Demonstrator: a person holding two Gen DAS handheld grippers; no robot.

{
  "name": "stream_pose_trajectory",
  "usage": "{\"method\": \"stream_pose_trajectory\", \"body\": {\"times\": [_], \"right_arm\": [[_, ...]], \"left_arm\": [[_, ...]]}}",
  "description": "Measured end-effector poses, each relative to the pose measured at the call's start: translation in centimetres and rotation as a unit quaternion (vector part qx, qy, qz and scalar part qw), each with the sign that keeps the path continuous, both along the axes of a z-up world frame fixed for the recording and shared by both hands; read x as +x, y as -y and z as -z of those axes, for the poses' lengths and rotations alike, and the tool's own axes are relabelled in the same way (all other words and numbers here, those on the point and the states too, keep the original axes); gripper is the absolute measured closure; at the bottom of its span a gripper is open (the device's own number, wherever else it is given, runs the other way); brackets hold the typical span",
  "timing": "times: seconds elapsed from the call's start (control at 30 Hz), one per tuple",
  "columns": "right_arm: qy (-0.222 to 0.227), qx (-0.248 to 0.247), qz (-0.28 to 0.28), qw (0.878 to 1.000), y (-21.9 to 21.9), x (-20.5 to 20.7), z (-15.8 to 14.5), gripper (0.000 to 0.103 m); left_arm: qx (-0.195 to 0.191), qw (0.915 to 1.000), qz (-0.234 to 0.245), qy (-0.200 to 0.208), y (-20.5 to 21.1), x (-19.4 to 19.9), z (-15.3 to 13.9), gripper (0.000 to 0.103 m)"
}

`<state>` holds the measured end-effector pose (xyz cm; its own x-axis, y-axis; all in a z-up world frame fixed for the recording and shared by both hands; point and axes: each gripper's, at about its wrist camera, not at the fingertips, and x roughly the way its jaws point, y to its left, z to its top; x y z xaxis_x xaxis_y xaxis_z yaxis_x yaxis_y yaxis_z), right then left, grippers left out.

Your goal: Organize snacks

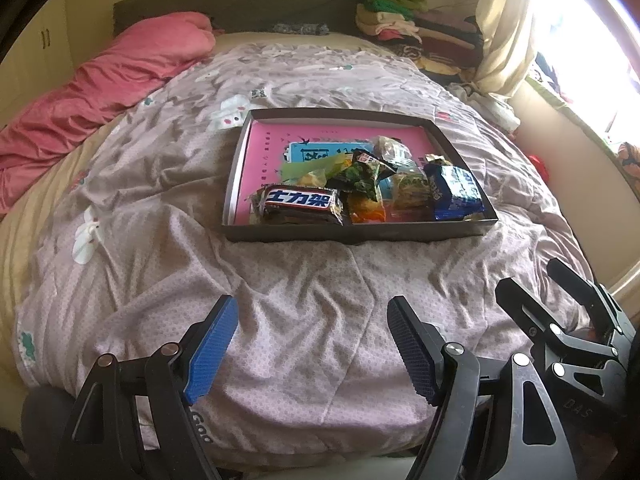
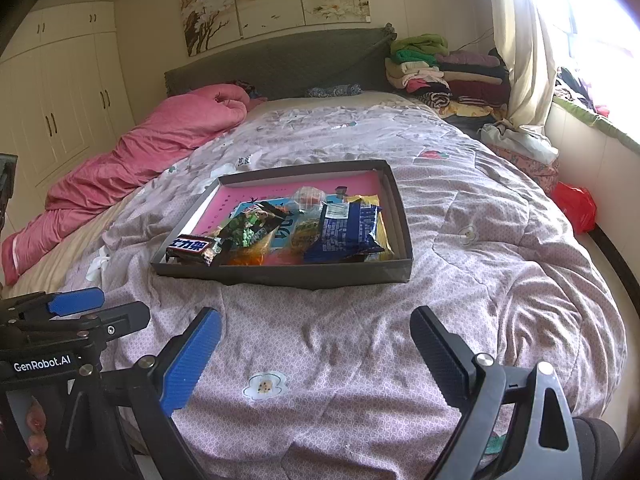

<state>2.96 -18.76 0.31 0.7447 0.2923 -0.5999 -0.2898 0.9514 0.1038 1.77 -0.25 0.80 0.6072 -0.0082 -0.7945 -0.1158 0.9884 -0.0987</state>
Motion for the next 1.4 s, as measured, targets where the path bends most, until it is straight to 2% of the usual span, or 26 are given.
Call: {"method": "stream_pose_trajectory", "body": {"times": [1.4], "right_arm": [[-0.001,-0.001,0.000,1.000,-0.01,0.05,0.12,0.006]], "left_arm": [[0.020,0.9997,-0.016,0.003,0.08,-0.03,-0.20,0.025]]}}
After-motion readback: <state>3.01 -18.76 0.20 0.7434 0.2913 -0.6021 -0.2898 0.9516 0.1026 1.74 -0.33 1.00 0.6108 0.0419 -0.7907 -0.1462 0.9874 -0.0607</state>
